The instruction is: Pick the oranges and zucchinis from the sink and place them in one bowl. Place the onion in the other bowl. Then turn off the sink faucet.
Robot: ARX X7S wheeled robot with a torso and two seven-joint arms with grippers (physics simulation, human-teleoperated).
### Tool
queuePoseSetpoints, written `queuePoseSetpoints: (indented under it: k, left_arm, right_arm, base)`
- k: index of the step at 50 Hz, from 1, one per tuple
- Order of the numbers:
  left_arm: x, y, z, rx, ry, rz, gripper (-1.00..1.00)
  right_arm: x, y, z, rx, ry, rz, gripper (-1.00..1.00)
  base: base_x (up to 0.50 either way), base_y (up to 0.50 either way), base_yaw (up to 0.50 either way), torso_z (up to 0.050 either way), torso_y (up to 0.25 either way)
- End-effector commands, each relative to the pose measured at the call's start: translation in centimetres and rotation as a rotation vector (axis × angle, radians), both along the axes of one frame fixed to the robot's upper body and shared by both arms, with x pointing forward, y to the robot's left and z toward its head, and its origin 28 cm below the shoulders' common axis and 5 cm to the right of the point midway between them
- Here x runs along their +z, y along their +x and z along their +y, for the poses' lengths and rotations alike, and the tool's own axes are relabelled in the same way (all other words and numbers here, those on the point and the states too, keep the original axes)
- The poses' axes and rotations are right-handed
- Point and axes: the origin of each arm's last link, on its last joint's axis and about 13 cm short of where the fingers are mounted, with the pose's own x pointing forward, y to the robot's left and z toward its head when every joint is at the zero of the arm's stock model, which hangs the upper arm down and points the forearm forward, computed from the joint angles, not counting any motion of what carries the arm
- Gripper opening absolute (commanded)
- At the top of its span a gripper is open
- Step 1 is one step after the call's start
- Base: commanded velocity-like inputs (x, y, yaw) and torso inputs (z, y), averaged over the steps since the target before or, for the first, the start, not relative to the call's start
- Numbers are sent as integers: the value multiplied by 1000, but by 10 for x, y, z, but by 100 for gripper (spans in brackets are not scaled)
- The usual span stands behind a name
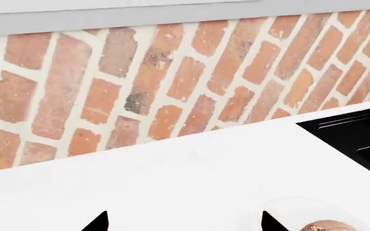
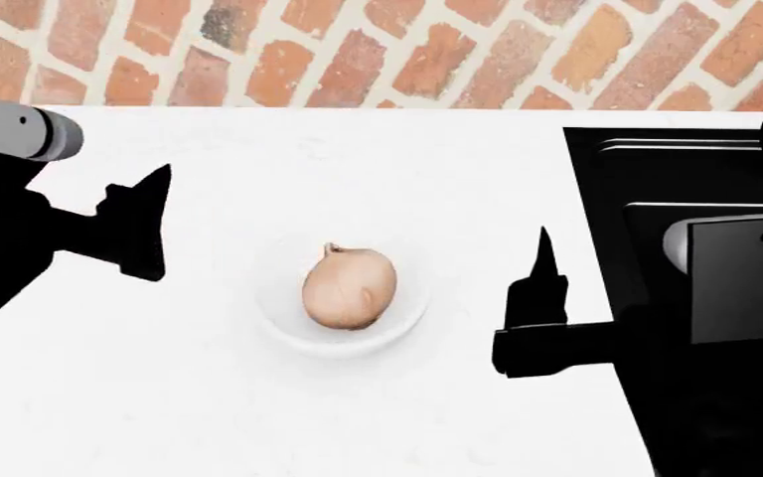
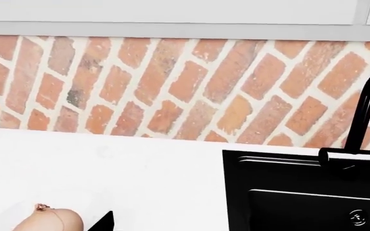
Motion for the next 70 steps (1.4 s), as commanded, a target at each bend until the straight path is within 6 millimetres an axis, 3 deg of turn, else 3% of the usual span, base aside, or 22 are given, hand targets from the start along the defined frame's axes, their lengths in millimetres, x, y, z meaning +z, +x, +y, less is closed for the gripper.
queuePoseSetpoints:
  k: [1, 17, 23, 70]
  left_arm:
    - [-10, -34, 9, 125, -22, -67, 100]
    - [-22, -44, 7, 117, 8, -27, 100]
    - [-17, -48, 11, 120, 9, -29, 100]
    - [-21, -46, 5, 116, -23, -22, 100]
  right_arm:
    - [-2, 0, 0, -6, -9, -15, 100]
    - [-6, -5, -2, -14, 16, 15, 100]
    - [-8, -6, -4, -25, 12, 34, 100]
    - [-13, -11, -10, -51, 30, 25, 100]
  base:
    - [0, 0, 0, 0, 0]
    - [-121, 0, 0, 0, 0]
    - [-220, -115, 0, 0, 0]
    - [-3, -489, 0, 0, 0]
